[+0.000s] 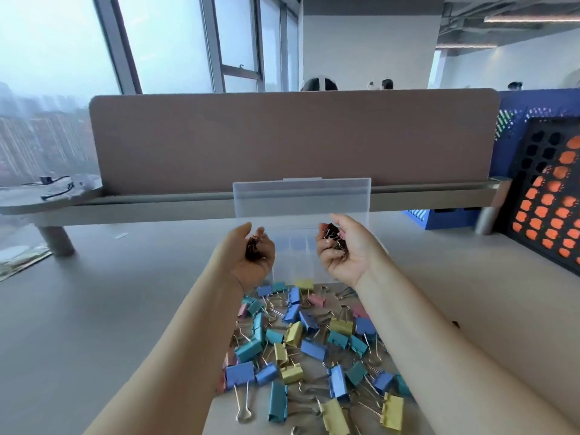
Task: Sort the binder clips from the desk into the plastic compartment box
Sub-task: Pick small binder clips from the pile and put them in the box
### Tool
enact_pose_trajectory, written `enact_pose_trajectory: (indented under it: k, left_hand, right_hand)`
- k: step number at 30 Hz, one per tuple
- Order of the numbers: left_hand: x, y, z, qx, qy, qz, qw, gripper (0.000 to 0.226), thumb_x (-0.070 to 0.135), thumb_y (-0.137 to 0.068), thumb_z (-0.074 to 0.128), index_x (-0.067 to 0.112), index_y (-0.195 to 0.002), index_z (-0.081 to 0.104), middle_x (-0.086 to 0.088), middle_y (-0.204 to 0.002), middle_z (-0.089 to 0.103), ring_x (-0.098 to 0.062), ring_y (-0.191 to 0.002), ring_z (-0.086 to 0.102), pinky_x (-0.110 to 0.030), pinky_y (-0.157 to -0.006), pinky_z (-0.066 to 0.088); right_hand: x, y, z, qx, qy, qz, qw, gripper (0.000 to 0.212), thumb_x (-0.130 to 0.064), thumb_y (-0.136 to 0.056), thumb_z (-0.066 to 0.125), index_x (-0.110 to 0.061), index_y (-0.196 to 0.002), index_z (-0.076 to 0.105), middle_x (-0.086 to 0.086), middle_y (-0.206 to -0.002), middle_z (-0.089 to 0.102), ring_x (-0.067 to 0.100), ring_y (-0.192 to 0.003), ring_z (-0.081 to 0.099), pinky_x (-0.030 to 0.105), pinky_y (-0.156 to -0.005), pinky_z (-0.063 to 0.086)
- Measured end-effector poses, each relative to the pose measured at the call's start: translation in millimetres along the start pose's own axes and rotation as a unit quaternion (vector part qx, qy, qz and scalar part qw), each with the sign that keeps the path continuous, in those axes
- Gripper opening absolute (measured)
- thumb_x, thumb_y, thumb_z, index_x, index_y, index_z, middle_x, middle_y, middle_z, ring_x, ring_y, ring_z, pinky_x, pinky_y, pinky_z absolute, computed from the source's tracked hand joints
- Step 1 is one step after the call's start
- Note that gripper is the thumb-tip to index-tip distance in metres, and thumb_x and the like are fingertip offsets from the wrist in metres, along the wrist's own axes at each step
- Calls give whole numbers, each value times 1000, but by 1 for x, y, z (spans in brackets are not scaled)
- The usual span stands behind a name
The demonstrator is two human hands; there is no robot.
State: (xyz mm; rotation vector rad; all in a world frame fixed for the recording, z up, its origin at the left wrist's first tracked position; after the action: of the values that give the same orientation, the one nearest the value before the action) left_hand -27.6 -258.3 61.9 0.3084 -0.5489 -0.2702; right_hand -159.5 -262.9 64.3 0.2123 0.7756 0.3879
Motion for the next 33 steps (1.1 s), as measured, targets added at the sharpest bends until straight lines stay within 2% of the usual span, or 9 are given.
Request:
enact_pose_trajectory:
  k: [6,10,15,20,24,26,29,31,33]
  left_hand:
    - [63,-14,-16,50,-10,91,995,27,30,-101,34,12,-82,40,-6,-72,34,-15,-57,34,-21,-54,40]
    - [75,-23,-21,84,-53,117,988,30,35,-98,36,8,-88,45,-7,-74,39,-19,-61,37,-25,-63,39]
    - [85,-25,-19,127,-207,168,956,44,41,-99,35,10,-85,62,-4,-88,58,-18,-76,51,-27,-68,39]
    - [94,-23,-13,129,-283,212,926,45,41,-101,31,16,-83,63,0,-94,64,-14,-81,51,-26,-64,35]
    - [92,-24,-13,122,-309,206,920,48,44,-101,27,16,-87,63,-2,-105,66,-17,-91,53,-33,-80,38]
    - [89,-27,-11,108,-314,198,922,51,46,-101,25,15,-92,64,-3,-110,66,-18,-93,52,-30,-74,36]
    - [86,-30,-9,93,-340,189,917,56,50,-100,20,17,-93,65,-5,-125,62,-21,-112,50,-35,-92,36]
    - [83,-30,-7,84,-366,185,908,57,51,-100,17,20,-93,65,-6,-137,54,-22,-132,39,-41,-110,24]
    - [83,-28,-3,78,-392,193,896,55,50,-100,18,22,-97,65,-5,-142,49,-20,-139,32,-43,-113,18]
  right_hand:
    - [28,-48,55,18,-32,-4,999,34,-28,-97,48,-8,-70,47,5,-60,46,11,-47,45,14,-31,37]
    - [32,-67,57,66,-39,-41,996,37,-35,-94,54,-6,-73,47,7,-62,45,17,-54,47,24,-52,51]
    - [28,-79,56,71,48,-75,993,34,-43,-92,50,-13,-77,49,3,-66,52,19,-62,50,30,-63,42]
    - [27,-80,56,90,105,-74,988,38,-47,-90,52,-12,-77,59,3,-74,62,18,-68,56,29,-63,41]
    - [28,-81,56,98,167,-67,979,49,-55,-89,48,-13,-81,71,0,-84,67,18,-83,59,33,-82,42]
    - [29,-82,59,91,185,-62,977,55,-58,-90,44,-12,-88,74,0,-90,69,18,-86,57,33,-83,40]
    - [31,-84,65,62,196,-55,977,65,-64,-91,36,-10,-99,72,2,-105,70,20,-98,55,33,-79,37]
    - [33,-86,69,34,195,-49,979,73,-69,-90,30,-9,-105,70,3,-114,69,21,-104,52,37,-92,33]
    - [35,-87,74,-2,200,-38,979,81,-73,-89,24,-9,-117,65,3,-129,62,19,-120,47,46,-113,16]
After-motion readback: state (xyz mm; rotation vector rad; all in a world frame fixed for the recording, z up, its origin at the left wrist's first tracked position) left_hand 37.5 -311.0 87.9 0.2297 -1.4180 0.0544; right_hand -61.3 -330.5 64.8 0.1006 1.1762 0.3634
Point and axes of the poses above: each hand's wrist, its own y-axis away from the middle knuckle, its own z-axis out of the palm, x = y × z, the point moved 10 cm from there along -y, towards the middle knuckle
